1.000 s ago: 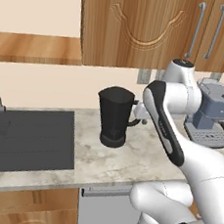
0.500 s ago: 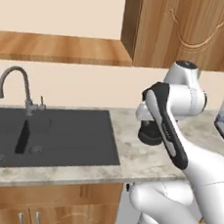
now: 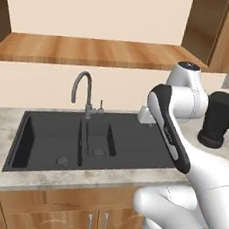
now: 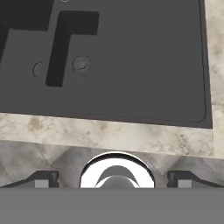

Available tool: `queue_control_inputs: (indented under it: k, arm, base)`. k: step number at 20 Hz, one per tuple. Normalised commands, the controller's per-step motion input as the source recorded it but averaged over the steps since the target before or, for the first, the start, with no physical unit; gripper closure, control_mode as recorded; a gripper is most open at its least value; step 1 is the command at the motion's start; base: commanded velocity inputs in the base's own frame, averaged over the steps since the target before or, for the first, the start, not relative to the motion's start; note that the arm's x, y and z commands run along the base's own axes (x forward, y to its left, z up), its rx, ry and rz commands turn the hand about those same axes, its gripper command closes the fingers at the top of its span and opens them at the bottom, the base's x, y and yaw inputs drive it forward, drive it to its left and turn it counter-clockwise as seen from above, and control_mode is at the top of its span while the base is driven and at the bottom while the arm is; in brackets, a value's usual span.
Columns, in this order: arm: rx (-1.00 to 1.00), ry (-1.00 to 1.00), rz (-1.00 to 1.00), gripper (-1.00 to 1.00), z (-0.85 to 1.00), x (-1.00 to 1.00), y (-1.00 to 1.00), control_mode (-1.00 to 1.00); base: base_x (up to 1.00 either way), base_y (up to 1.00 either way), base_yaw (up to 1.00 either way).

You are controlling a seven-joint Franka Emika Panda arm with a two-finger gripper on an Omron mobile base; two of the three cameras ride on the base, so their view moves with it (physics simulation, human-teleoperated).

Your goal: Turn on the sink faucet and place the jug under the water for a few seconds to fill it up.

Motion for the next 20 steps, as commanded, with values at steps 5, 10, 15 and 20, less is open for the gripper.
queue_control_inputs:
  k: [5, 10, 15, 20]
  arm:
    - [0.0, 0.0, 0.0, -1.0, 0.0, 0.0, 0.0, 1.0]
    - [0.0, 0.0, 0.0, -1.0, 0.0, 0.0, 0.0, -1.0]
    - [0.0, 0.0, 0.0, -1.0, 0.0, 0.0, 0.0, -1.0]
    - [0.0, 0.0, -0.01, -1.0, -0.09, 0.28, 0.0, -1.0]
  base:
    - [0.32, 0.5, 0.0]
    - [0.05, 0.0, 0.0]
    - [0.0, 0.0, 0.0]
    - [0.0, 0.0, 0.0]
